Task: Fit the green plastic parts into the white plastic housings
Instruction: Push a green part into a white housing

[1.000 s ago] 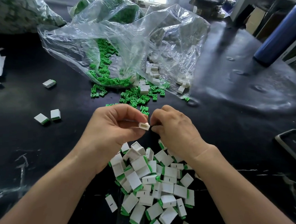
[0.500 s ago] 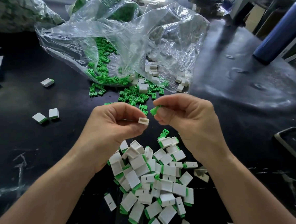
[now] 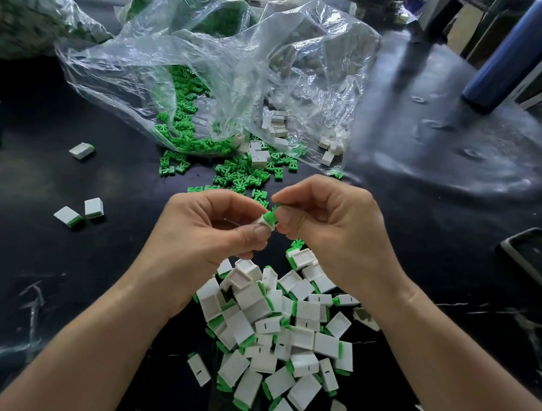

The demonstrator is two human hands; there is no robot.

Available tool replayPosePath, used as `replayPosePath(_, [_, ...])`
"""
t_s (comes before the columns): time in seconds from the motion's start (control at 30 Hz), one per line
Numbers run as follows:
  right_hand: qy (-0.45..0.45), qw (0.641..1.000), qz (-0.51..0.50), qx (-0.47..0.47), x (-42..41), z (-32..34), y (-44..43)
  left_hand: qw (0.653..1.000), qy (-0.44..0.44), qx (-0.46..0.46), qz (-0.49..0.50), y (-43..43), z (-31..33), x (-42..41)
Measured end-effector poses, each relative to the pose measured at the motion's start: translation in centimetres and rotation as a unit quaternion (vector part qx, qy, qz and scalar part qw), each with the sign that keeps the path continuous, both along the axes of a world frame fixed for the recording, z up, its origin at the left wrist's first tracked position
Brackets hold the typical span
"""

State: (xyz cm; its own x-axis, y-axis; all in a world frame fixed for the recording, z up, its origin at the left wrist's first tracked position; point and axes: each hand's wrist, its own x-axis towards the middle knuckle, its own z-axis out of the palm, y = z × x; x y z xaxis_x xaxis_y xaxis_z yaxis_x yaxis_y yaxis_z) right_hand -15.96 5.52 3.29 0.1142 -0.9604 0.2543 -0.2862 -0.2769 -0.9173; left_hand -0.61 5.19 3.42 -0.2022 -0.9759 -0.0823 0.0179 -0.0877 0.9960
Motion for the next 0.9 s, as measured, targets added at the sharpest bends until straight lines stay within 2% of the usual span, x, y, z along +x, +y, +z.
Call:
replayPosePath(0.2, [0.032,0.999,0.018,0.018,-0.05,-0.05,0.10,1.000,-0.008,-0.012,0.012,-0.07,-0.18,-0.26])
replayPosePath(0.37, [0.006,1.000,-0.015,0.025,0.17,-0.38,0.18,1.000,-0.014,0.001,-0.022,0.08,-0.10,-0.32])
replayPosePath(0.5, [0.040,0.998,-0.009,0.048,0.00,-0.17,0.19,0.995,-0.077,-0.039,-0.044,0.21,-0.20,-0.50])
replayPosePath(0.67, [0.132,0.990,0.012,0.051,-0.29,0.12,0.25,0.992,-0.096,-0.073,-0.029,0.29,-0.26,-0.35])
replayPosePath(0.9, [0.083,0.996,0.013,0.037,-0.10,-0.24,0.22,0.992,-0.081,-0.093,-0.013,0.22,-0.22,-0.29])
